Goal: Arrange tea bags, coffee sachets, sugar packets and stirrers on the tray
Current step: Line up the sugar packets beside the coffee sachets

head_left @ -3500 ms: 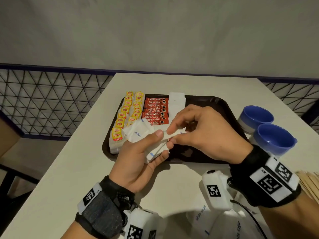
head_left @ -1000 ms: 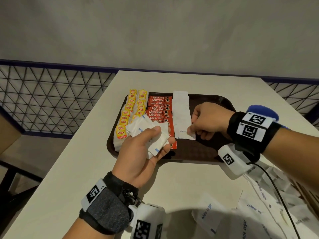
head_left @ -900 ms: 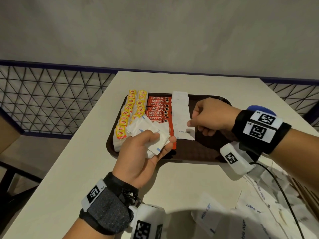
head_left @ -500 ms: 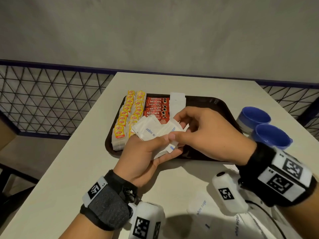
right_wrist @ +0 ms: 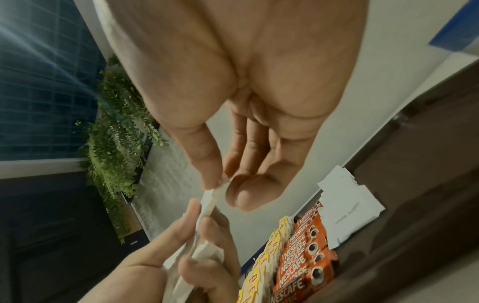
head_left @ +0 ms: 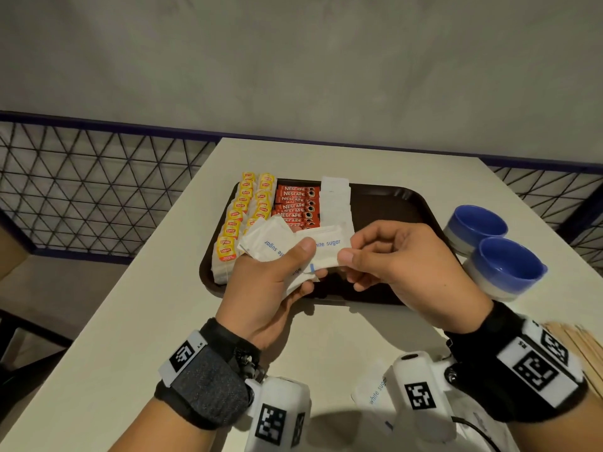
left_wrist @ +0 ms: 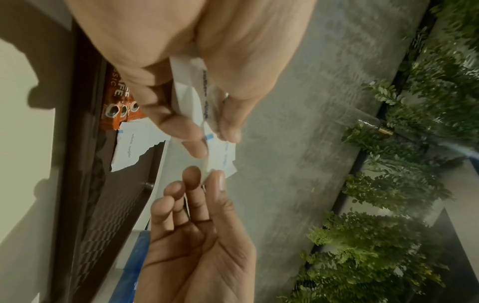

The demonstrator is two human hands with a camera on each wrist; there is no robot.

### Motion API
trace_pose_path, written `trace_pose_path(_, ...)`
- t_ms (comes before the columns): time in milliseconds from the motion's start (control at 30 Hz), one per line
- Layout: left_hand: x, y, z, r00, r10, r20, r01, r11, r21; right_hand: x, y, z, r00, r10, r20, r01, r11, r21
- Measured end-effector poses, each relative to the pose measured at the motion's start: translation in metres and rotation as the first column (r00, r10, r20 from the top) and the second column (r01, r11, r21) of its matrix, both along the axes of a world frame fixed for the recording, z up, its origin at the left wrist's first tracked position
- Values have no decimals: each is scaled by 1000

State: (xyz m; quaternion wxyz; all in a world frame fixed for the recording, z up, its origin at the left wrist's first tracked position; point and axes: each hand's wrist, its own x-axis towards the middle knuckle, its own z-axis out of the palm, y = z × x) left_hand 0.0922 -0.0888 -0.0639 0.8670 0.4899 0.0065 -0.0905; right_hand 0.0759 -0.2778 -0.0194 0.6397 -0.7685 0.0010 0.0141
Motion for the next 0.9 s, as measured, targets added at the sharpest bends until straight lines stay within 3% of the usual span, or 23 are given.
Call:
trace_pose_path(200, -1, -1, -1, 1000, -16, 4, 15, 999, 31, 6, -5, 11, 996, 85, 0, -85, 996, 12)
trace_pose_path(300, -1, 0, 3, 999, -22, -41, 21, 1000, -8, 14, -11, 23, 992, 123, 22, -120, 990, -78)
trace_pose_path(400, 2, 3, 6, 997, 3, -75, -6, 999, -35, 30, -22, 33, 996, 67, 55, -51, 968, -244)
trace_pose_path(533, 2, 3, 7, 995, 13, -100, -17, 999, -36, 64, -36, 27, 994, 59, -88, -92, 893, -441)
trace_pose_path(700, 1, 2, 8, 994, 4, -105, -9, 999, -50, 87, -35, 7, 969, 113, -221, -212, 840, -500)
trace_pose_path(900, 2, 3, 7, 993, 5, -115, -11, 999, -45, 95, -22, -9, 938, 204, -282, -346, 621, -703)
